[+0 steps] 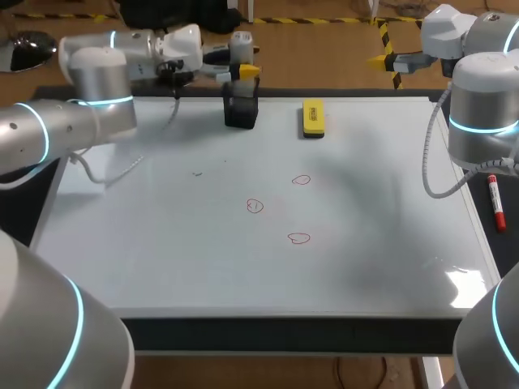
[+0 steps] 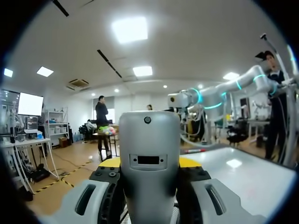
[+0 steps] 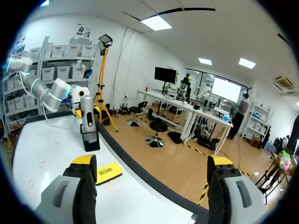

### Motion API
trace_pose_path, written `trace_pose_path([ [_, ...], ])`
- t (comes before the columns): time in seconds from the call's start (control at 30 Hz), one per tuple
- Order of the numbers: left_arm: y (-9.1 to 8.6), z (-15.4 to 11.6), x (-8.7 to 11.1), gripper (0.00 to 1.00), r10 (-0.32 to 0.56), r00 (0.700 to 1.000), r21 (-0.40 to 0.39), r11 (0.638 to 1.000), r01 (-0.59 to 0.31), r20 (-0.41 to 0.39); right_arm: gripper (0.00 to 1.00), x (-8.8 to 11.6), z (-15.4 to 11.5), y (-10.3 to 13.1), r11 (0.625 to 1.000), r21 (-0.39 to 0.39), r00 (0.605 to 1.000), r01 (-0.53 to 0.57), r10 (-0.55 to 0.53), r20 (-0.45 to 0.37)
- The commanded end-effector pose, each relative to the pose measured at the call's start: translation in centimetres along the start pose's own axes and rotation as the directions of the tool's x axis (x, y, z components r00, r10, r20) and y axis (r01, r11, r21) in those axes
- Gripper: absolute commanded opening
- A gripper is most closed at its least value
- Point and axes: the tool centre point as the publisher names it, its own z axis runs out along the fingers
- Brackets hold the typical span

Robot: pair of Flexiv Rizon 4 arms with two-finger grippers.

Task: Pick up the inspection probe, press it on each red-marked spot on the whiteboard one by one, put down the probe, pick up the eraser, and wipe off all the red marks.

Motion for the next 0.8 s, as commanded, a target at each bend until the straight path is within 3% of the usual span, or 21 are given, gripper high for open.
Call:
trace_pose_path([
  [0.03, -1.7, 0.0, 0.3, 0.0, 0.007, 0.999, -0.034, 0.999, -0.005, 0.045, 1.0, 0.0, 0.1, 0.0, 1.0, 0.002, 1.0, 0.0, 0.0, -0.001],
  [0.3, -4.3, 0.1, 0.3, 0.0, 0.019, 0.998, -0.045, 0.999, -0.016, 0.052, 1.0, 0.0, 0.1, 0.0, 1.0, 0.002, 1.0, 0.0, 0.0, -0.001],
  [0.8, -9.5, -2.1, 1.3, 0.0, 0.051, 0.986, -0.03, 0.998, -0.047, 0.159, 1.0, 0.0, 0.1, 0.0, 1.0, 0.002, 1.0, 0.0, 0.0, -0.001],
])
